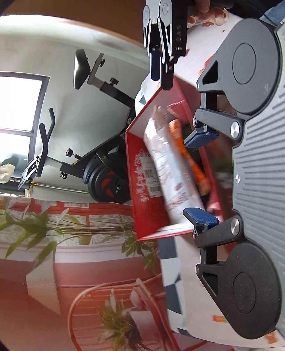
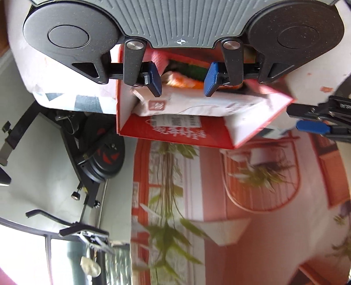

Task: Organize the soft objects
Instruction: 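Move both tools down to the clear bag of green cable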

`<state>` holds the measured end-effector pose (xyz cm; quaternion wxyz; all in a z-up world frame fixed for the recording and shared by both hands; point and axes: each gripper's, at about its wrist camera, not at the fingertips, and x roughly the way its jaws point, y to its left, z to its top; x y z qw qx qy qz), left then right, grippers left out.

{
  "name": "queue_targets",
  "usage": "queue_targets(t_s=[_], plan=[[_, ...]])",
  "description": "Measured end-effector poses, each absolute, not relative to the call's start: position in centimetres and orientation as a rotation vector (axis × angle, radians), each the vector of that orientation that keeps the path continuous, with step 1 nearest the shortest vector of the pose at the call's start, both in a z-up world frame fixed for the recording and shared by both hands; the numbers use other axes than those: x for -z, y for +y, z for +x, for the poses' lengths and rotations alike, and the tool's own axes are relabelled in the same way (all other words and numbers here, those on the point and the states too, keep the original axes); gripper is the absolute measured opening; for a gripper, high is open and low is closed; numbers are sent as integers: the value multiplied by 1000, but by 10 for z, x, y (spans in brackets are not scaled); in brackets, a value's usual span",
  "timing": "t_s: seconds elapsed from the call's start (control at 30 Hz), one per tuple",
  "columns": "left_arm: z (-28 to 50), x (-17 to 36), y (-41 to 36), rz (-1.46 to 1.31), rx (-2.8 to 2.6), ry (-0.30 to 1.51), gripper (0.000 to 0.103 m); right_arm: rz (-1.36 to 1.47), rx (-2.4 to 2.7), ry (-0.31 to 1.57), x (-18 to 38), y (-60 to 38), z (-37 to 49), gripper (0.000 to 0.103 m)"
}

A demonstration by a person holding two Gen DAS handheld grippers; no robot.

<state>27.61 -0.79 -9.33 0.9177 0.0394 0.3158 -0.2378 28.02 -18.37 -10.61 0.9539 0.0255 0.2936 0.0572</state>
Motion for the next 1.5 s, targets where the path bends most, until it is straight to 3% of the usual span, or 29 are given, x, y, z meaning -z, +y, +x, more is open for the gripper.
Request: queue_targets(t_s=[0.17, 0.3, 0.6, 0.73, 1.17, 1.3, 1.4, 1.5], plan=[[235, 114, 7, 52, 461, 673, 63, 95, -123, 571, 122, -170, 226, 45], [214, 140, 16, 6, 419, 698, 64, 99, -106, 626, 155, -154, 196, 61], [196, 197, 36, -125, 313, 844, 64, 34, -106, 746, 219, -115, 169, 70], [196, 209, 43, -126, 275, 875, 64, 66, -115, 767, 228, -107, 164, 83], [195, 220, 46, -146, 245, 877, 64, -39, -156, 844, 244, -92, 173, 85], [197, 223, 46, -150, 237, 883, 64, -61, -163, 857, 246, -87, 173, 92], [197, 224, 45, -144, 238, 884, 64, -67, -157, 882, 251, -87, 174, 91], [197, 224, 45, -141, 236, 882, 64, -50, -162, 894, 255, -88, 175, 84]])
